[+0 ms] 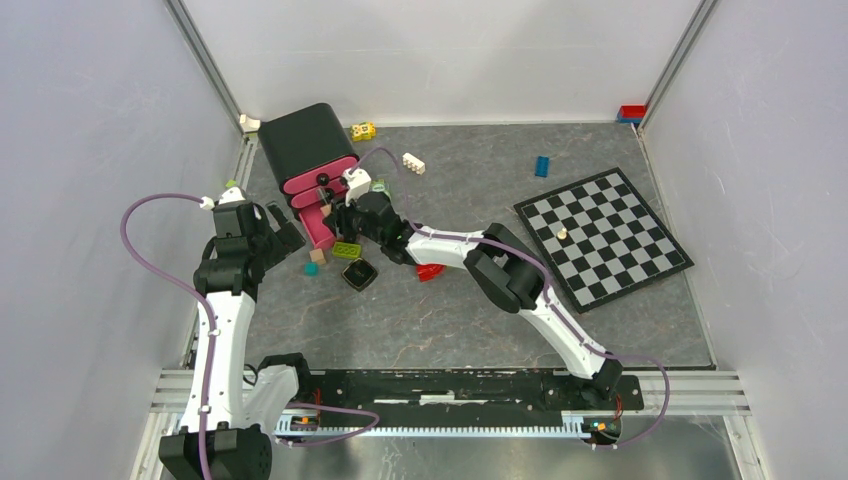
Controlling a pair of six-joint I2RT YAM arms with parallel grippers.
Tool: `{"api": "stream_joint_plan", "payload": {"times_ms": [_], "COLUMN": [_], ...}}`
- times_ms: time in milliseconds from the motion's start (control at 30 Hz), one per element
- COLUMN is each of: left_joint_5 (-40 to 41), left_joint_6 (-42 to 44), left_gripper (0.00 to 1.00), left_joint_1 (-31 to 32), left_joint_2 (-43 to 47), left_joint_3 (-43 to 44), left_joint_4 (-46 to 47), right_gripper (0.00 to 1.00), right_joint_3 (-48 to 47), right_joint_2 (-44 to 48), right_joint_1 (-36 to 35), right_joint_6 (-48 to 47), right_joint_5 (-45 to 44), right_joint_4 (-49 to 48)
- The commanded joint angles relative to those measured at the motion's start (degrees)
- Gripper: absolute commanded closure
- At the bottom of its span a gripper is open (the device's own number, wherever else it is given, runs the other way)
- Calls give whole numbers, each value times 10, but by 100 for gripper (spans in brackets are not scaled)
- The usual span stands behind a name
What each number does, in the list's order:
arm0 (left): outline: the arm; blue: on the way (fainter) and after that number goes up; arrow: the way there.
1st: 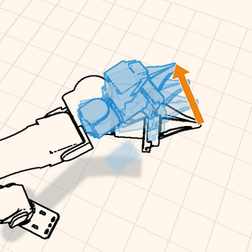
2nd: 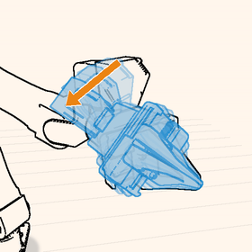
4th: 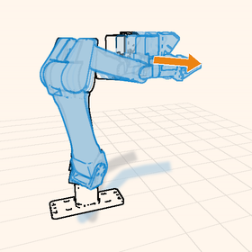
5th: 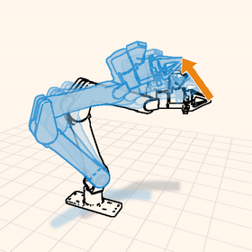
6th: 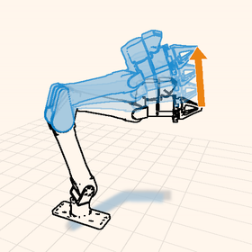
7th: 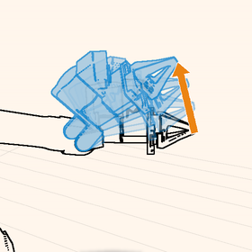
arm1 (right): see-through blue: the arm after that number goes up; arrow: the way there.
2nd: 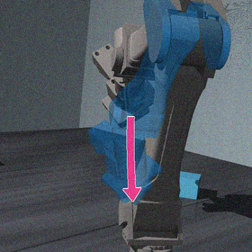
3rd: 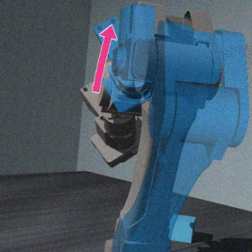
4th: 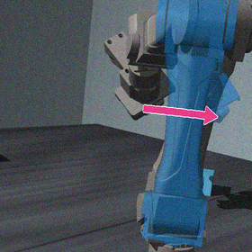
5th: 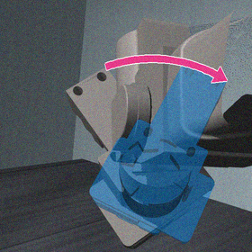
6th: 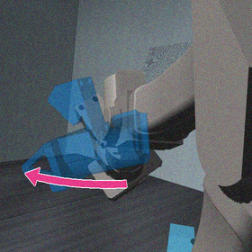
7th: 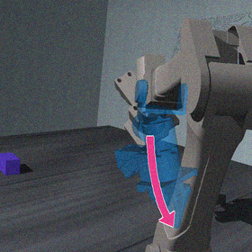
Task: Organize the makeup
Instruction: Place the makeup in the drawer.
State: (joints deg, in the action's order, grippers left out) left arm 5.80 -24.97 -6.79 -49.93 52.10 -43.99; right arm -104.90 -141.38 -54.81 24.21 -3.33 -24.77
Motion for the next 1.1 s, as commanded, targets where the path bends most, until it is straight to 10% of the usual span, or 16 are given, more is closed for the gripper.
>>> {"api": "stream_joint_plan", "payload": {"times_ms": [0, 1067], "left_joint_5": [-7, -6], "left_joint_6": [5, 5], "left_gripper": [0, 0], "left_joint_1": [-4, -4], "left_joint_2": [2, 6], "left_joint_3": [1, 0], "left_joint_4": [22, 22], "right_gripper": [77, 73], "right_joint_3": [-3, -72], "right_joint_2": [12, -9], "right_joint_1": [-10, -29], "right_joint_6": [-7, 0], "right_joint_5": [-26, -59], "right_joint_4": [-26, 101]}}
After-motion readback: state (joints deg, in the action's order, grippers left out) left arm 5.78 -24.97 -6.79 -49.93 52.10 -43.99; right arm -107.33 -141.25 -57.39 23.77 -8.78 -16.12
